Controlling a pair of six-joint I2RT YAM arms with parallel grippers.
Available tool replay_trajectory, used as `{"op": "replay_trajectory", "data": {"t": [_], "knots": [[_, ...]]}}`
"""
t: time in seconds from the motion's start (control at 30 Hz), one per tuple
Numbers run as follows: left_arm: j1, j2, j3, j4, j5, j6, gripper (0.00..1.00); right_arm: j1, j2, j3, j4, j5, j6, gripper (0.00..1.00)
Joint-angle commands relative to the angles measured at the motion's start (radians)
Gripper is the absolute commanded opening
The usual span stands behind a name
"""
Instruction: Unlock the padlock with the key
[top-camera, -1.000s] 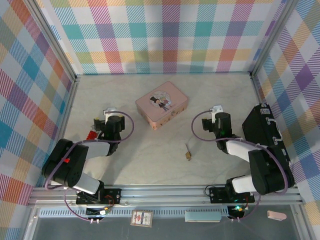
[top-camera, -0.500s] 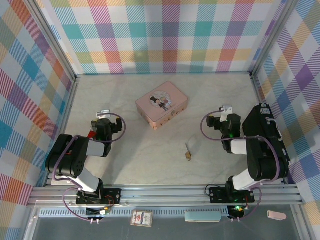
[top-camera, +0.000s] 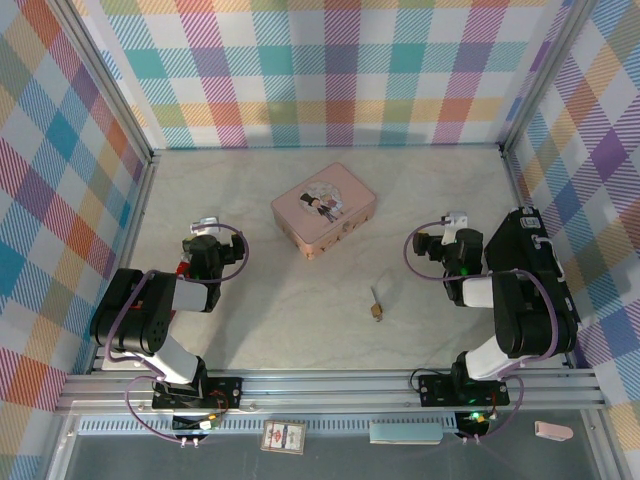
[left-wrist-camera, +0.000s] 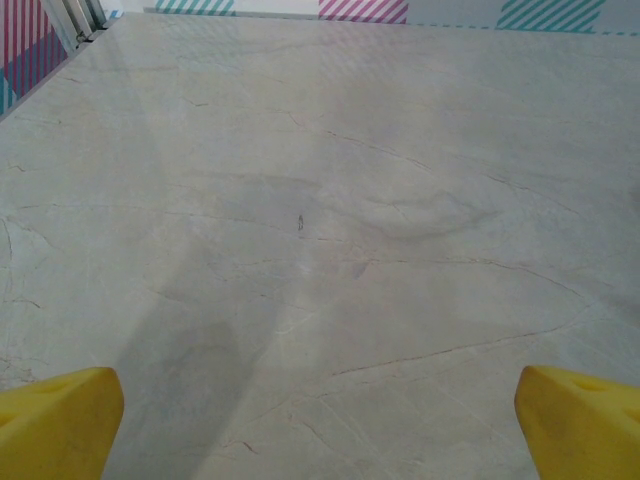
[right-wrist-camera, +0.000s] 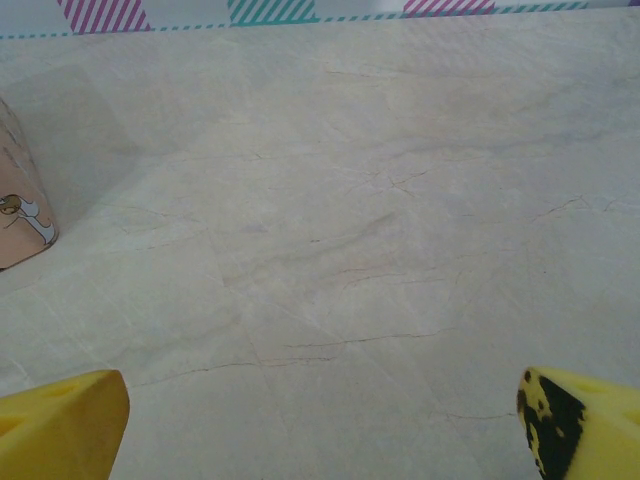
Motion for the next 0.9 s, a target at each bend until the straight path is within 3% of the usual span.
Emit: {"op": "replay_trajectory", "data": {"t": [0.0, 0.87], "knots": [[0.005, -0.002, 0.015, 0.000, 0.011, -0.009, 1.00, -0.005, 0.001, 0.015, 0.022, -0.010, 0.016, 0.99], [0.005, -0.002, 0.014, 0.000, 0.012, -0.010, 1.00, -0.006, 0.001, 0.014, 0.025, -0.003, 0.018, 0.99]]}}
